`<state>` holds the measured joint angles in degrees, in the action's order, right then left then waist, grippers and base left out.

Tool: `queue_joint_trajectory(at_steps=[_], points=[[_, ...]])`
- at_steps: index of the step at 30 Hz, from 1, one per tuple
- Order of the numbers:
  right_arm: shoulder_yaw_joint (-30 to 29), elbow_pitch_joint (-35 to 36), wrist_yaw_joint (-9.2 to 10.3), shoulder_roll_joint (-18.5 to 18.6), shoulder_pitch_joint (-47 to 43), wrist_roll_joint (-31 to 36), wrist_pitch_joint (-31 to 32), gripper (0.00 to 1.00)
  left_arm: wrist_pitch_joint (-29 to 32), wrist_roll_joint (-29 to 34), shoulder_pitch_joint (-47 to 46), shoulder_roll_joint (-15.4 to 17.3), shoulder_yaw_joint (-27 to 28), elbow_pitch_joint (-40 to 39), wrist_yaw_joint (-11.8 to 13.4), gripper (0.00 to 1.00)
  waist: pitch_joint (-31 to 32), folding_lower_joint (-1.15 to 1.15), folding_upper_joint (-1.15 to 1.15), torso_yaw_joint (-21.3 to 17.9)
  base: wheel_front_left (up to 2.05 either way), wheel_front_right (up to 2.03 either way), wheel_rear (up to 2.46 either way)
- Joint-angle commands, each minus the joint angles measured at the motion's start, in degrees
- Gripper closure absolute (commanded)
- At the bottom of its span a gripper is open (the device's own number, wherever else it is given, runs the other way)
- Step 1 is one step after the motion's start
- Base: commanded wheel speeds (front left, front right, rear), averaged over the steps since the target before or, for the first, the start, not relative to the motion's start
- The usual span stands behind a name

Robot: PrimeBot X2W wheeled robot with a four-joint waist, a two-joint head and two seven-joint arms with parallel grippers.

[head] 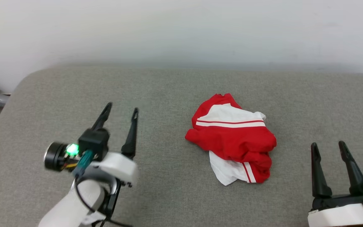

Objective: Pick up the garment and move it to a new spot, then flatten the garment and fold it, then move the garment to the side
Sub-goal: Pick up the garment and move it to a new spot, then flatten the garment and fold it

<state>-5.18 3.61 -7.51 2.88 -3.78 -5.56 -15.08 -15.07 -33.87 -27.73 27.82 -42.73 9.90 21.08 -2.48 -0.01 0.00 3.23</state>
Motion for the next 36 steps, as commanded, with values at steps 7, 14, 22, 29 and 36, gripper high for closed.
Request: queue_joint_trajectory(at_steps=[7,14,22,29,36], points=[[0.96,-1.20,0.04,-0.01,-2.07,0.37,-0.14,0.00,-0.14,6.46,13.48,-2.74,11.71,-4.49,0.75,0.00,1.78,0.01,0.00,1.44,0.00,0.00,0.00],[1.61,-2.84,0.04,-0.02,-3.16,0.75,-0.14,0.00,-0.14,12.31,22.05,-7.41,20.24,-6.10,-2.89,0.00,2.62,0.01,0.00,1.60,0.00,0.00,0.00],[2.08,-5.25,0.04,-0.01,-4.44,0.75,-0.13,0.00,-0.15,17.78,26.66,-12.70,26.50,-4.74,-7.74,0.00,3.40,0.01,0.00,1.19,0.00,0.00,0.00],[2.40,-7.05,0.04,-0.01,-5.23,0.45,-0.14,0.00,-0.15,21.92,28.74,-16.01,30.94,-3.61,-11.38,0.00,3.80,0.01,0.00,0.81,0.00,0.00,0.00],[2.27,-8.06,0.04,-0.01,-5.46,0.40,-0.14,0.00,-0.15,25.21,29.82,-18.47,34.14,-3.29,-14.35,0.00,3.83,0.01,0.00,0.91,0.00,0.00,0.00]])
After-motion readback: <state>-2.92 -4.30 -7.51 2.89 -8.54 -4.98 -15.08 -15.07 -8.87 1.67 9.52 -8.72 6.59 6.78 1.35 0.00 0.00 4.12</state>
